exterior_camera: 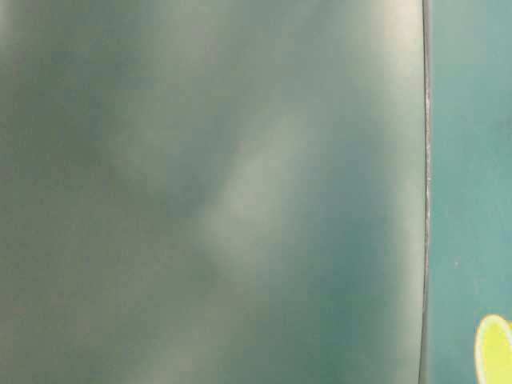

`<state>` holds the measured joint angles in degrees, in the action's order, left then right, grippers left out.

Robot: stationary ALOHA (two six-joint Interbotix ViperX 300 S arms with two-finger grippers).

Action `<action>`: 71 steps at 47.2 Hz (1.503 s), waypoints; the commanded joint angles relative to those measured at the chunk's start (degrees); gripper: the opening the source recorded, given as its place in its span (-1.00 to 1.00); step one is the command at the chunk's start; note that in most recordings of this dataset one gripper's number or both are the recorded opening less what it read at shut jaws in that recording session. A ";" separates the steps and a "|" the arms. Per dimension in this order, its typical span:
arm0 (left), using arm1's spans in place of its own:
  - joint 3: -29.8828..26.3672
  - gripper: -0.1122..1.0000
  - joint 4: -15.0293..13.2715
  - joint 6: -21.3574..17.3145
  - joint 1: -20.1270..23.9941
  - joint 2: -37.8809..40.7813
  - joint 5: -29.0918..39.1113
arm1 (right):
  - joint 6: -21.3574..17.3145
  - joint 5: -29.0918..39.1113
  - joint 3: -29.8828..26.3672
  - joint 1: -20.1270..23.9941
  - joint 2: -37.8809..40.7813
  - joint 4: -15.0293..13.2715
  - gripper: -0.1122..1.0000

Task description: Lift the orange block with right arm.

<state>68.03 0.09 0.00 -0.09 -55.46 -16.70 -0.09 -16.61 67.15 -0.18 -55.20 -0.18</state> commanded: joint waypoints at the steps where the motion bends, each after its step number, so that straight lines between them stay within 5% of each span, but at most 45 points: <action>1: -2.20 -0.81 0.18 0.00 0.18 0.70 2.37 | 0.00 -0.09 -1.05 -0.62 0.62 0.35 -0.80; 19: -3.34 -0.79 0.18 0.35 0.18 0.70 7.47 | -1.76 22.50 -7.47 -5.19 4.31 0.44 -0.80; 40: -3.43 -0.79 0.18 0.35 0.18 0.70 7.47 | -6.06 26.54 -9.40 -11.43 5.36 0.44 -0.77; 58: -3.43 -0.79 0.18 0.35 0.18 0.70 7.21 | -10.46 30.59 -11.95 -16.00 10.11 0.44 0.17; 71: -3.52 -0.79 0.26 0.35 0.26 0.70 7.21 | -13.27 34.63 -15.21 -17.14 18.54 0.35 0.37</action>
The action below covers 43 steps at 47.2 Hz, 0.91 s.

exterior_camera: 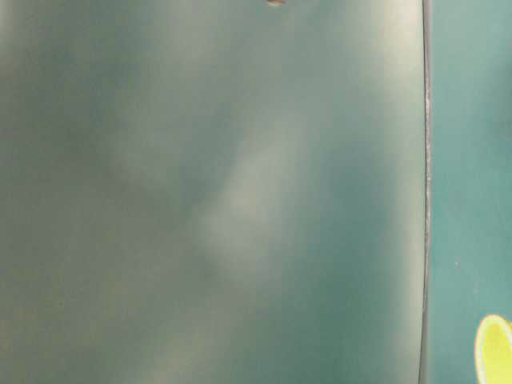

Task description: Lift the orange block with right arm.

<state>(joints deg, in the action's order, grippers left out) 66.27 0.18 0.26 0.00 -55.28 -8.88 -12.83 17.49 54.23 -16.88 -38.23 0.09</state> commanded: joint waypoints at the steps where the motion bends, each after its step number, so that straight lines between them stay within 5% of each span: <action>1: -1.76 -0.79 0.09 0.09 0.18 0.53 -0.62 | -0.97 0.79 -2.55 -0.70 2.11 0.18 0.37; 19: -1.85 -0.79 0.09 0.00 0.09 0.53 -0.62 | -16.61 5.63 -6.68 -6.15 11.43 -1.85 0.41; 43: -1.93 -0.79 0.09 -0.70 0.18 0.62 -0.62 | -17.58 18.02 -10.28 -8.70 20.39 -7.47 0.41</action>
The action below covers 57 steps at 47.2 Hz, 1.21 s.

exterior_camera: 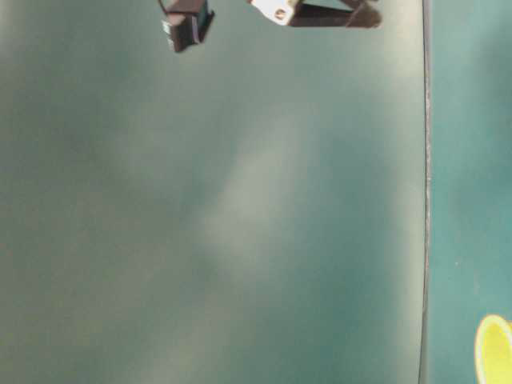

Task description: Lift the orange block with right arm.

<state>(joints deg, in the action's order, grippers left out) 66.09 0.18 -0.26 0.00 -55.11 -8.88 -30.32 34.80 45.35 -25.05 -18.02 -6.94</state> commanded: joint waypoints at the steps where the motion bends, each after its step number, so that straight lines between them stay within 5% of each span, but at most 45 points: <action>1: -1.76 -0.79 0.09 -0.18 0.09 0.35 -0.62 | -0.09 0.88 -1.32 -0.70 0.44 -0.44 0.41; 11: -1.76 -0.79 0.09 -0.18 0.09 0.44 -0.70 | -0.44 1.32 -0.26 -1.67 2.81 -0.53 0.41; 35: -1.76 -0.79 0.18 -0.26 0.09 0.44 -0.62 | -8.61 -2.29 5.45 -2.29 5.98 -4.39 0.41; 57: -1.76 -0.79 0.09 -0.26 0.09 0.44 -0.70 | -9.23 -7.29 4.83 -2.29 11.87 -4.66 0.41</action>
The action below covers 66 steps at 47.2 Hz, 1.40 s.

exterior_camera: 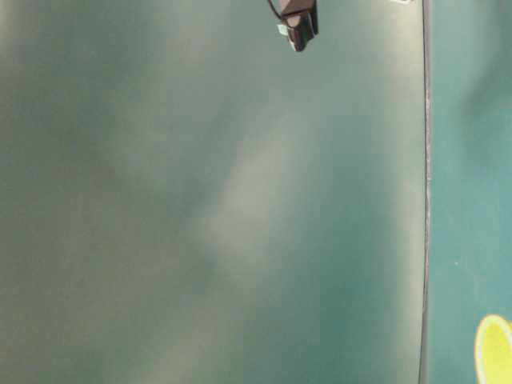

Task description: Lift the orange block with right arm.

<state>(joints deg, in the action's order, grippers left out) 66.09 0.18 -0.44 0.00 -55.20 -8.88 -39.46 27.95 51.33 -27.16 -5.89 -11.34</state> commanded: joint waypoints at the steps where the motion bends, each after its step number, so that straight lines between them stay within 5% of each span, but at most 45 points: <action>1: -1.76 -0.79 0.18 -0.09 0.09 0.53 -0.70 | -0.09 -0.44 -1.14 -0.26 -0.18 -0.44 0.41; 25: -1.76 -0.79 0.18 0.00 0.09 0.53 -0.53 | -0.09 -0.44 -1.14 -1.05 -0.18 -1.58 0.33; 42: -1.67 -0.79 0.09 0.00 0.09 0.53 -0.26 | -0.09 0.26 -1.76 -1.05 -1.41 -1.58 -0.07; 66: -1.76 -0.79 0.09 0.00 0.18 0.70 -0.18 | -0.09 16.26 -10.11 -1.14 -12.04 -1.49 -0.07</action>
<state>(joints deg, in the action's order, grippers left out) 66.09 0.18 -0.44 0.09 -55.02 -8.88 -39.55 41.66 43.68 -28.13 -15.82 -12.66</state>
